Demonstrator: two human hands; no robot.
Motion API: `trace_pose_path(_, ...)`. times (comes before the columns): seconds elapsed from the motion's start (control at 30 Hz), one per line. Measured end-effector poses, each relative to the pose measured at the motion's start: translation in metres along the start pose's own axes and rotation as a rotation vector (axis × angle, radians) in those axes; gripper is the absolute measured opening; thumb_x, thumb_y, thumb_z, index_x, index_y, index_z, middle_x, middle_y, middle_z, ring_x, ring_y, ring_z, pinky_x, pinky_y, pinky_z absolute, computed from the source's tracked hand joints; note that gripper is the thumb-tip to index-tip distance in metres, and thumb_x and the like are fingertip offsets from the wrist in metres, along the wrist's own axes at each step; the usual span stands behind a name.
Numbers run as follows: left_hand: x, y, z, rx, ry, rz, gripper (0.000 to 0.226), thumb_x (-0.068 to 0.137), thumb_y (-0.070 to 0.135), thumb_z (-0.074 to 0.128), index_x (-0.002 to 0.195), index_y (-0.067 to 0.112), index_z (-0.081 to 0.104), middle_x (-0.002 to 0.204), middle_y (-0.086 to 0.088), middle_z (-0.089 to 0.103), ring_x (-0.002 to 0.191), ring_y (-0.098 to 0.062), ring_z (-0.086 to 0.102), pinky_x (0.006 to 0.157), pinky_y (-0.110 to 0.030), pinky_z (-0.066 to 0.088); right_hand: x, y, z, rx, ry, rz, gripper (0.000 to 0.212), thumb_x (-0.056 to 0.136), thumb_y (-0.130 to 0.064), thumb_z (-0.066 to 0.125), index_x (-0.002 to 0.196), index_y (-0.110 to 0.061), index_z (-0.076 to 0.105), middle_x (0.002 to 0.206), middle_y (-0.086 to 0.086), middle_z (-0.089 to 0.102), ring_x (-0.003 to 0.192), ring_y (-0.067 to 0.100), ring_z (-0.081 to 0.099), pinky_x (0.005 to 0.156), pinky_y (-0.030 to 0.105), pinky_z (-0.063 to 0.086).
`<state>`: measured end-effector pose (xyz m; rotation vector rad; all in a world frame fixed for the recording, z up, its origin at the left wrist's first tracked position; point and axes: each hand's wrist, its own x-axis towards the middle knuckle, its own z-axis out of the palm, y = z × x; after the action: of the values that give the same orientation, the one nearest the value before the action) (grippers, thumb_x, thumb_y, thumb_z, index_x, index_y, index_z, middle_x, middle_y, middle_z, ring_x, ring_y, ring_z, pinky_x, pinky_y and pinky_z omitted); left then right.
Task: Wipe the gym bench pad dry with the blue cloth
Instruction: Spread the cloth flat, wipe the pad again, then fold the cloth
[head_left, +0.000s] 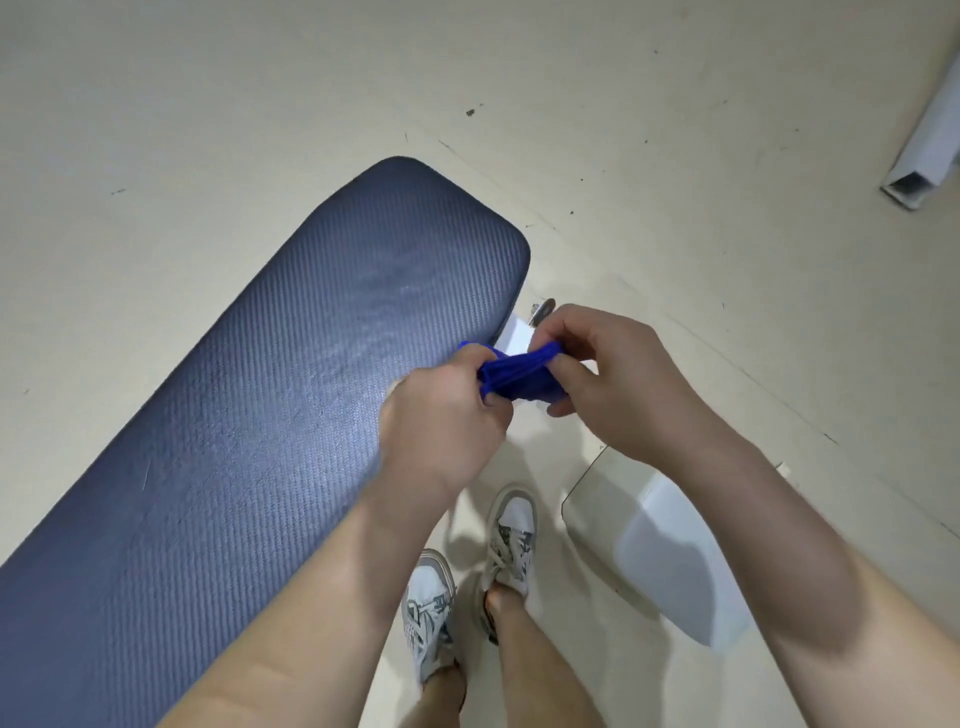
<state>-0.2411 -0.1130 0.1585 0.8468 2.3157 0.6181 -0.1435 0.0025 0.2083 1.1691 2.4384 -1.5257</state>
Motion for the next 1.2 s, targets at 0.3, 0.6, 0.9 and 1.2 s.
trace_pose_path(0.3,-0.01,0.003,0.04,0.115,-0.049,0.162,0.019,0.087,0.031,0.059,0.104,0.031,0.066,0.077,-0.004,0.068,0.077,-0.032,0.061,0.068,-0.033,0.047,-0.053,0.065,-0.023,0.184,0.264,0.241,0.028,0.083,0.004,0.048,0.085,-0.017,0.067,0.083,0.003,0.069,0.075,0.015,0.064,0.062,0.02,0.046)
trace_pose_path(0.6,-0.022,0.035,0.136,0.2,-0.313,0.332,0.014,0.089,0.032,0.06,0.097,0.028,0.07,0.118,0.005,0.05,0.111,-0.015,0.047,0.089,-0.027,0.041,-0.098,0.18,-0.058,-0.231,0.014,0.311,0.019,0.081,-0.007,0.061,0.09,-0.019,0.073,0.091,0.004,0.061,0.087,0.021,0.059,0.076,0.031,0.048)
trace_pose_path(0.9,-0.029,0.096,0.234,0.269,-0.446,0.424,0.011,0.085,0.022,0.056,0.093,0.023,0.064,0.075,0.0,0.064,0.072,-0.028,0.056,0.061,-0.032,0.042,-0.103,0.306,-0.098,-0.24,0.052,0.483,0.021,0.093,-0.018,0.052,0.1,-0.019,0.072,0.074,0.003,0.064,0.074,0.026,0.063,0.076,0.042,0.054)
trace_pose_path(1.2,-0.048,0.126,0.305,0.492,-0.454,0.51,0.023,0.086,0.027,0.051,0.106,0.019,0.046,0.099,-0.001,0.058,0.081,-0.031,0.057,0.065,-0.035,0.043,-0.09,0.371,-0.112,0.329,0.268,0.561,0.035,0.083,-0.002,0.048,0.095,-0.021,0.075,0.094,-0.005,0.073,0.089,0.019,0.068,0.082,0.034,0.056)
